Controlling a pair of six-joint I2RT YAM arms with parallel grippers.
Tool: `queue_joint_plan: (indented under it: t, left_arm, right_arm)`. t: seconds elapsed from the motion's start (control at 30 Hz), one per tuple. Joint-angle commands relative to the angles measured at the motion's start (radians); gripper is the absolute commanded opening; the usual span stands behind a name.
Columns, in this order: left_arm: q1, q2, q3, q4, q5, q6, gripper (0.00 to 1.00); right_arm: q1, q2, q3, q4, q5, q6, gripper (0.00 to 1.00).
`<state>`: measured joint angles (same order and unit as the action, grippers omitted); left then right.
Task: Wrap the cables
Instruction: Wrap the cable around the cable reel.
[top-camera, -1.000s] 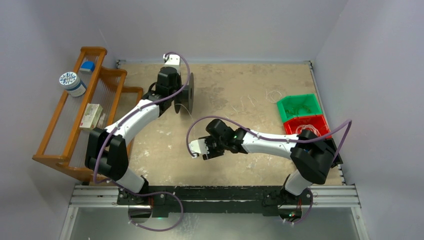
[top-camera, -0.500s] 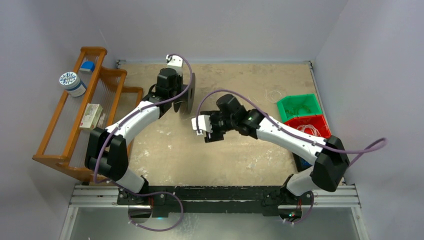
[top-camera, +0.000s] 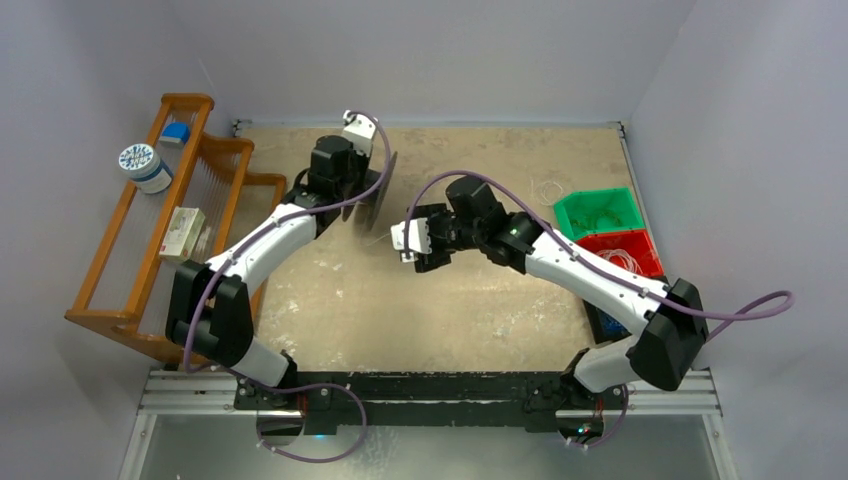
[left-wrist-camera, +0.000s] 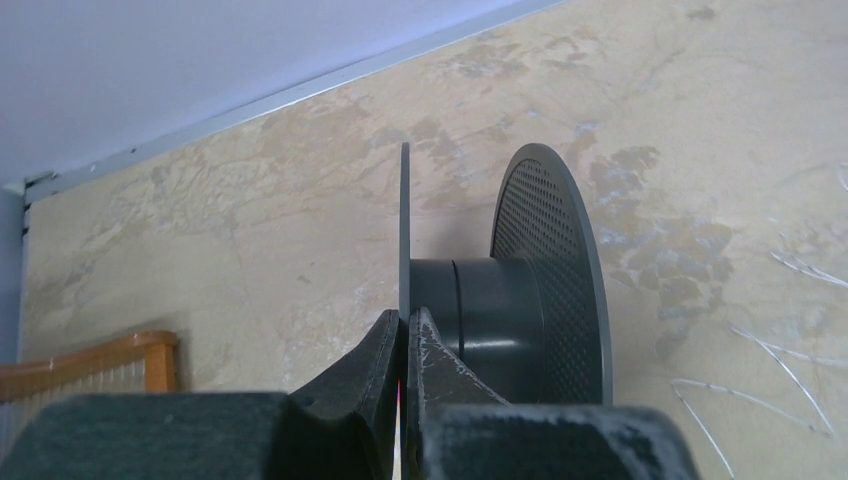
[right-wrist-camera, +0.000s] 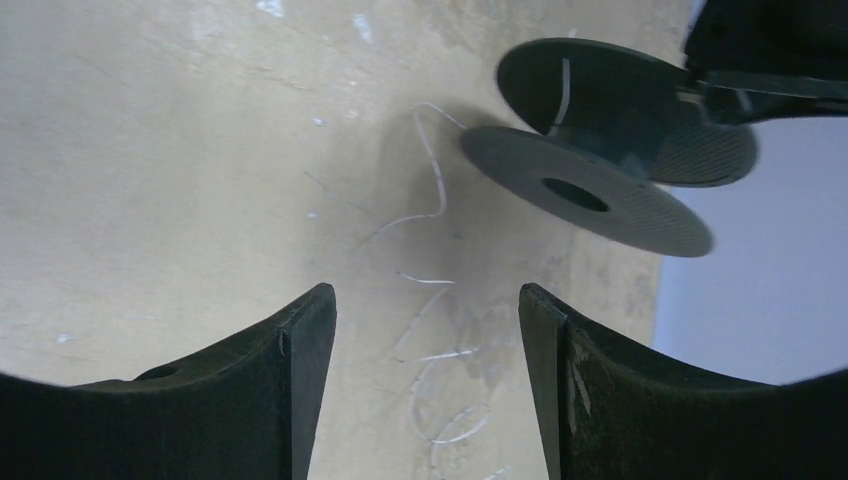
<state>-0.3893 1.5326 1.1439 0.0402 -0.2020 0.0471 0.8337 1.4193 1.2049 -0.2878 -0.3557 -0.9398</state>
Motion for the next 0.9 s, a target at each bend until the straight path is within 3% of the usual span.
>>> queue_joint_plan:
  t: [0.0, 0.2, 0.47, 0.87]
  left_arm:
    - [-0.005, -0.085, 0.010, 0.022, 0.204, 0.122, 0.00]
    - [-0.005, -0.102, 0.022, -0.038, 0.394, 0.144, 0.00]
    - [-0.005, -0.136, 0.015, -0.099, 0.553, 0.154, 0.00]
    - [-0.008, -0.174, -0.023, -0.126, 0.619, 0.216, 0.00]
  right_arm:
    - [-0.056, -0.013, 0.073, 0.079, -0.008, -0.093, 0.69]
    - [-0.117, 0.061, 0.142, 0.028, -0.073, -0.219, 0.65]
    - [-0.126, 0.136, 0.193, -0.043, -0.111, -0.260, 0.63]
    - [-0.125, 0.232, 0.237, -0.104, -0.151, -0.273, 0.56]
